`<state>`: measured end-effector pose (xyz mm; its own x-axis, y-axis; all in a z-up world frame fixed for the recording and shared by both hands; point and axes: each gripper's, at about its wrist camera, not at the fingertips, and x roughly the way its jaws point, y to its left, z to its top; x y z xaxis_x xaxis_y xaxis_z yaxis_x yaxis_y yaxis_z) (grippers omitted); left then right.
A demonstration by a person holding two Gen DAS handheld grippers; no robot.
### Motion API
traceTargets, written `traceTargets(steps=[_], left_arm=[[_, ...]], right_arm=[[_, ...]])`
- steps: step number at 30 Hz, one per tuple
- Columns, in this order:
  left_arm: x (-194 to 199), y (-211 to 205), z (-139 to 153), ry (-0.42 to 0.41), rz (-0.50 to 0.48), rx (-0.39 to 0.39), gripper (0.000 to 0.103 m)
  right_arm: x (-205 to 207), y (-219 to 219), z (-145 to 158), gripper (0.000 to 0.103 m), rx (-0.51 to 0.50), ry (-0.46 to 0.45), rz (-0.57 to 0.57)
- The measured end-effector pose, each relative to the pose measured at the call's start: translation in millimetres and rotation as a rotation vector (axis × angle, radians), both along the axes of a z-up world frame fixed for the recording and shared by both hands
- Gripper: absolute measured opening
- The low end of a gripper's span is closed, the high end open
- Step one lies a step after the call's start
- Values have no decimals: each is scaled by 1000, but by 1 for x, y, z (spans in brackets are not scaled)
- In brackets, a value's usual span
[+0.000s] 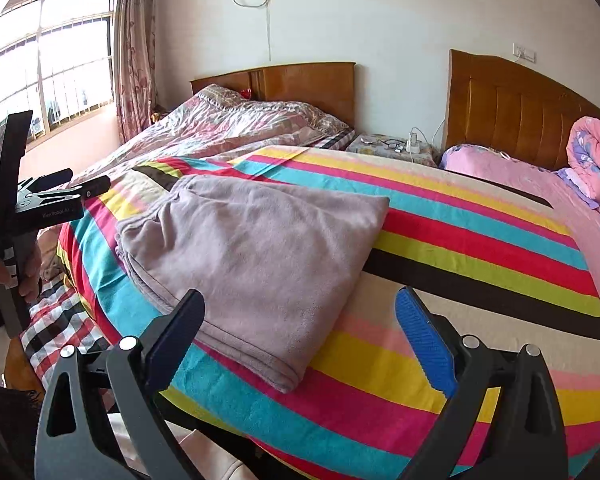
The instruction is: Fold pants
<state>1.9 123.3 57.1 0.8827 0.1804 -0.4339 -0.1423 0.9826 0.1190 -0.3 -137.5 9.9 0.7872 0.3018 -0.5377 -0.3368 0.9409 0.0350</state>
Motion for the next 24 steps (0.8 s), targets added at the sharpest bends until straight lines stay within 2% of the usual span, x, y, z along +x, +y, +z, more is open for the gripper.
traceTargets(steps=[4, 7, 9, 11, 13, 16, 19, 24], left_arm=[[-38, -10, 32, -111, -7, -52, 102], [-51, -26, 29, -128, -6, -46, 102], [-53, -37, 20, -93, -16, -50, 102], [-55, -49, 6, -46, -30, -50, 102], [-58, -59, -13, -4, -39, -41, 102], [-62, -70, -38, 63, -59, -46, 102], [-67, -79, -52, 87, -71, -28, 102], [-70, -86, -54, 69, -113, -12, 102]], right_arm=[[-40, -3, 25, 92, 16, -82, -37], [-65, 0, 25, 92, 13, -128, -75], [-74, 8, 18, 92, -29, -134, -62], [-78, 15, 7, 92, -91, -95, -23], [-82, 17, -2, 92, -127, -80, -36], [-89, 5, -11, 92, -77, -47, -84], [-97, -8, -19, 92, -54, -36, -148], [-96, -22, -32, 92, -11, 24, -196]])
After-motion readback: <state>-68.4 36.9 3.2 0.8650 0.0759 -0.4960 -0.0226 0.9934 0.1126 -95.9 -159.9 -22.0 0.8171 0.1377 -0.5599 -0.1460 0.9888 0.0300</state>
